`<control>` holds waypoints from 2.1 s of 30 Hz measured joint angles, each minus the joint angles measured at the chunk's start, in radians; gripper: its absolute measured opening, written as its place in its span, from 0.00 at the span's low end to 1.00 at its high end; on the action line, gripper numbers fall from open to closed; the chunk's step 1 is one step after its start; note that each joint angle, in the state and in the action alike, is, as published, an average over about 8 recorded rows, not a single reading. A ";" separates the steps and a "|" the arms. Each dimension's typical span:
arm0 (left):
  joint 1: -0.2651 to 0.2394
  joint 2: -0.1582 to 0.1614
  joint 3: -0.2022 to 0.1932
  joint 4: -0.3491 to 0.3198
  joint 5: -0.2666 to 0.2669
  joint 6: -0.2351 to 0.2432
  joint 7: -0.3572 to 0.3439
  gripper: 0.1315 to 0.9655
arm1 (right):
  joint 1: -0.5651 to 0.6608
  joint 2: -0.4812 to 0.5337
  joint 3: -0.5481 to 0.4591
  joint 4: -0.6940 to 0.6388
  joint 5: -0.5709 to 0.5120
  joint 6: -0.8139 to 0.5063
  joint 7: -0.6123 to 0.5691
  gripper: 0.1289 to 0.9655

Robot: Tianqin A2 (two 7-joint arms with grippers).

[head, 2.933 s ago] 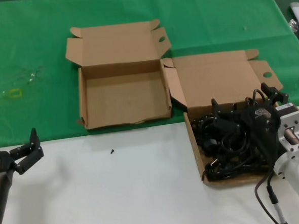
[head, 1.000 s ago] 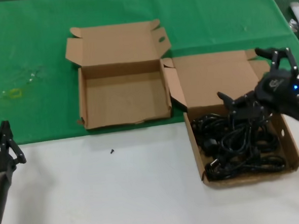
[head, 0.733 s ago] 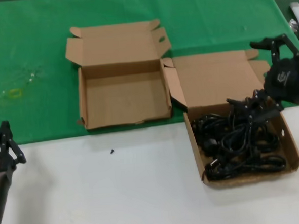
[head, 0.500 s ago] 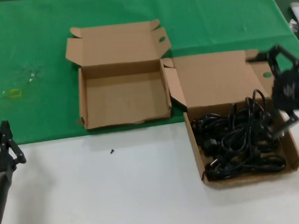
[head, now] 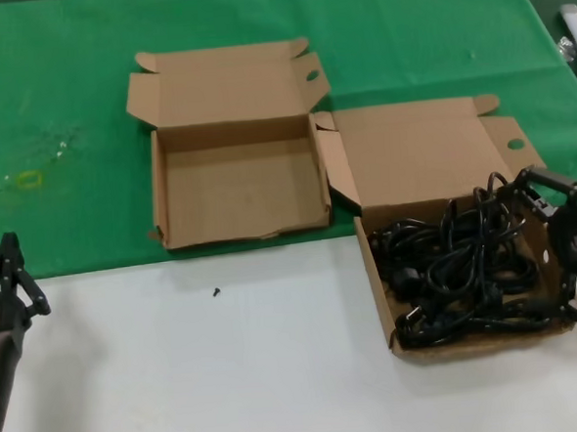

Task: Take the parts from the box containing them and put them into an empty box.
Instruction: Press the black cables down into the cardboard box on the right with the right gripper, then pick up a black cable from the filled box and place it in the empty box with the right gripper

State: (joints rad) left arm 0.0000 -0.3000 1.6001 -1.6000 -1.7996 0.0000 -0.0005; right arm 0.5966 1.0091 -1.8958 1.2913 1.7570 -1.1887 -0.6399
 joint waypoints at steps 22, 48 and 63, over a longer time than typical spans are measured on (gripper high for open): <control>0.000 0.000 0.000 0.000 0.000 0.000 0.000 0.01 | 0.122 -0.181 -0.033 -0.237 -0.105 0.027 -0.274 0.91; 0.000 0.000 0.000 0.000 0.000 0.000 0.000 0.01 | 0.154 -0.209 -0.027 -0.329 -0.129 0.035 -0.348 0.38; 0.000 0.000 0.000 0.000 0.000 0.000 0.000 0.01 | 0.136 -0.180 -0.013 -0.300 -0.122 0.029 -0.295 0.15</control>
State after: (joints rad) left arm 0.0000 -0.3000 1.6000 -1.6000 -1.7996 0.0000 -0.0004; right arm 0.7321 0.8288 -1.9089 0.9916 1.6352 -1.1601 -0.9354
